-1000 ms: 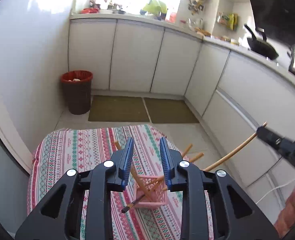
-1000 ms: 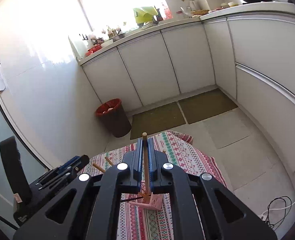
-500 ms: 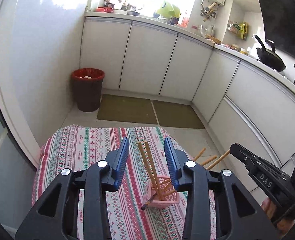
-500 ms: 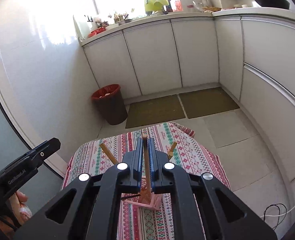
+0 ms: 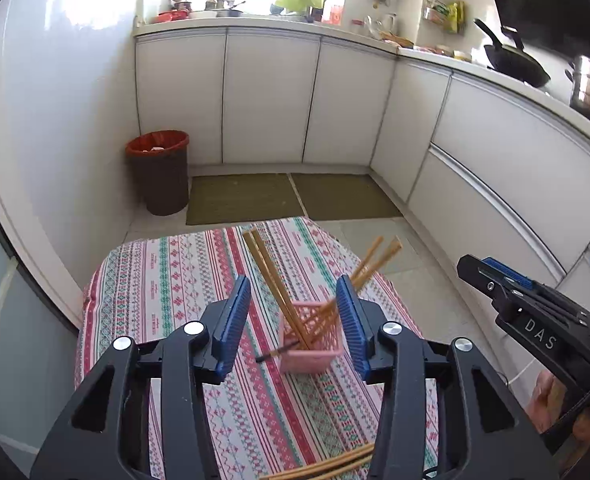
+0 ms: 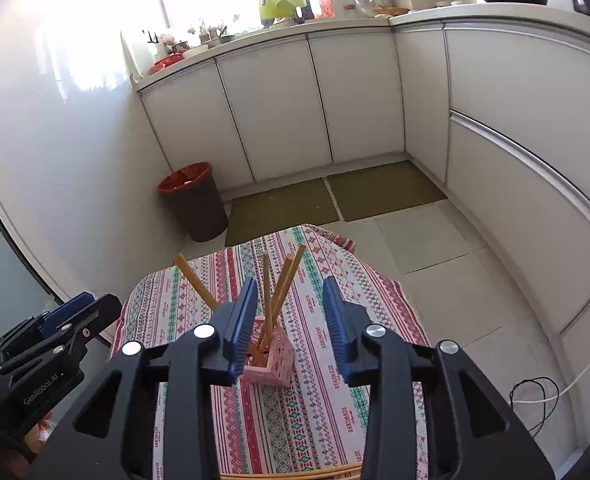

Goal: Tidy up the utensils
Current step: 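Open both tools above the pink holder to drop the sticks in, then lower the left tool to the bundle and grasp a wooden stick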

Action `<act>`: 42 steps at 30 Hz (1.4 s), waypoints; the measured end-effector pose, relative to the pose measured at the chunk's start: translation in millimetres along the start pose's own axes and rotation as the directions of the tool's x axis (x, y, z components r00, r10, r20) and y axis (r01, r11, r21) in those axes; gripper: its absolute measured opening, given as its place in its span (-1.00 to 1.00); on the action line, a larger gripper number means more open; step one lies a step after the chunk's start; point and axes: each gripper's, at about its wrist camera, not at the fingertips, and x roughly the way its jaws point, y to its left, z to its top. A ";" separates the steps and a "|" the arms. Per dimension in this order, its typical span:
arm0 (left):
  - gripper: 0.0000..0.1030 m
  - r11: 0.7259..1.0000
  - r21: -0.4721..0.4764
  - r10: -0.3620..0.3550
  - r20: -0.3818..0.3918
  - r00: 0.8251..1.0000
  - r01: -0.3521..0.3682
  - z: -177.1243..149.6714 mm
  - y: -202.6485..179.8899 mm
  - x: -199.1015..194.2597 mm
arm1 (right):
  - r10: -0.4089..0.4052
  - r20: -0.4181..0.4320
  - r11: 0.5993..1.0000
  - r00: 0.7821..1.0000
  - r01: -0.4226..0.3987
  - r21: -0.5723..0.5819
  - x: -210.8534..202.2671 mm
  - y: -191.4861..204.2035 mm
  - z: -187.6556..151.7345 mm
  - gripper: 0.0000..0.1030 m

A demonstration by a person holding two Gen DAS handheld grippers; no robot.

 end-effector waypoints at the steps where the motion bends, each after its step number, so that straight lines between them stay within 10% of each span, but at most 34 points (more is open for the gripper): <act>1: -0.07 1.000 0.000 -0.002 -0.008 1.000 0.002 -4.8 -2.5 0.1 | -0.006 -0.007 1.000 1.000 0.006 0.003 -2.4 -2.9 -4.4 -0.14; 15: 0.69 0.991 0.134 0.026 -0.167 0.986 -0.003 -60.5 -43.5 20.7 | -0.096 -0.156 0.988 0.983 0.114 0.108 -23.1 -70.6 -87.2 0.69; 22: 0.86 0.971 0.235 0.032 -0.311 0.950 0.045 -91.4 -66.0 49.1 | -0.120 -0.243 0.977 0.963 0.157 0.143 -33.9 -112.7 -131.3 0.74; 37: 0.86 0.941 0.275 0.049 -0.691 0.721 0.199 -174.5 -112.1 166.1 | -0.022 -0.349 0.961 0.937 0.116 0.250 -41.4 -152.4 -163.4 0.74; 42: 0.86 0.930 0.304 0.077 -0.713 0.697 0.209 -185.1 -126.1 186.8 | -0.001 -0.386 0.949 0.923 0.123 0.291 -34.5 -163.8 -168.0 0.74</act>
